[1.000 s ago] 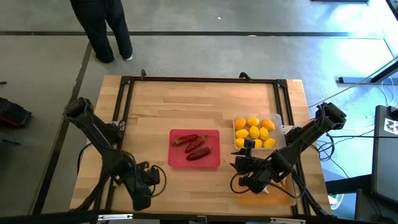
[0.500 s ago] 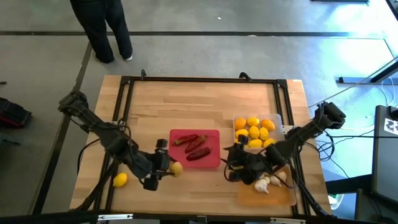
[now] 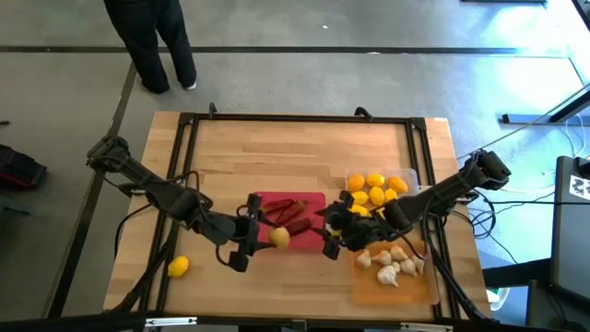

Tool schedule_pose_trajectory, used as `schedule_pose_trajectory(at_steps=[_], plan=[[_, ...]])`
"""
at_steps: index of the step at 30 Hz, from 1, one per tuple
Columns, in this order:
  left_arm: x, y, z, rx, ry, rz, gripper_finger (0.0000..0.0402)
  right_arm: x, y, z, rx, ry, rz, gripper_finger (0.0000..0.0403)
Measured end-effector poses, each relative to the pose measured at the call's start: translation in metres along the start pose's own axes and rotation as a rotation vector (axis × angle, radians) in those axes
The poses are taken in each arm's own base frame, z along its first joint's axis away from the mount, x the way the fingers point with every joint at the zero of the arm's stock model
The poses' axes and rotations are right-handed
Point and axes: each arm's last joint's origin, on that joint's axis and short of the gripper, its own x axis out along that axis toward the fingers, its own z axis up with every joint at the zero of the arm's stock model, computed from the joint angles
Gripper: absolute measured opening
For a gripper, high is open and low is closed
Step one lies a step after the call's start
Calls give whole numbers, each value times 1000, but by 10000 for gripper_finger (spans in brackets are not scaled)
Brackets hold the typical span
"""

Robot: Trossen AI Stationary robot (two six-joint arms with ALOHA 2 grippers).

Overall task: Sort produce into baskets
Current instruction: Put the yellow lemon into the transparent bin

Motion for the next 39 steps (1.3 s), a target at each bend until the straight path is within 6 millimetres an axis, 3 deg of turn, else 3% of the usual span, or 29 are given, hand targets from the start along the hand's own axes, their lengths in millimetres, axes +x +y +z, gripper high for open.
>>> schedule_pose_trajectory(at_steps=[6,9,14,27,32,39], plan=[[5,10,5,-41,-51,33,198,13,5,-1,16,-15,26,291],[9,14,6,-52,-57,51,198,23,10,-8,-64,19,48,330],[15,20,8,-78,-83,83,198,34,16,-12,-110,3,60,360],[58,12,0,-16,-71,124,198,31,23,8,-125,-207,62,363],[63,11,-1,-13,-65,140,198,31,23,9,-135,-217,68,359],[61,10,0,-12,-71,140,198,31,24,8,-139,-204,91,278]])
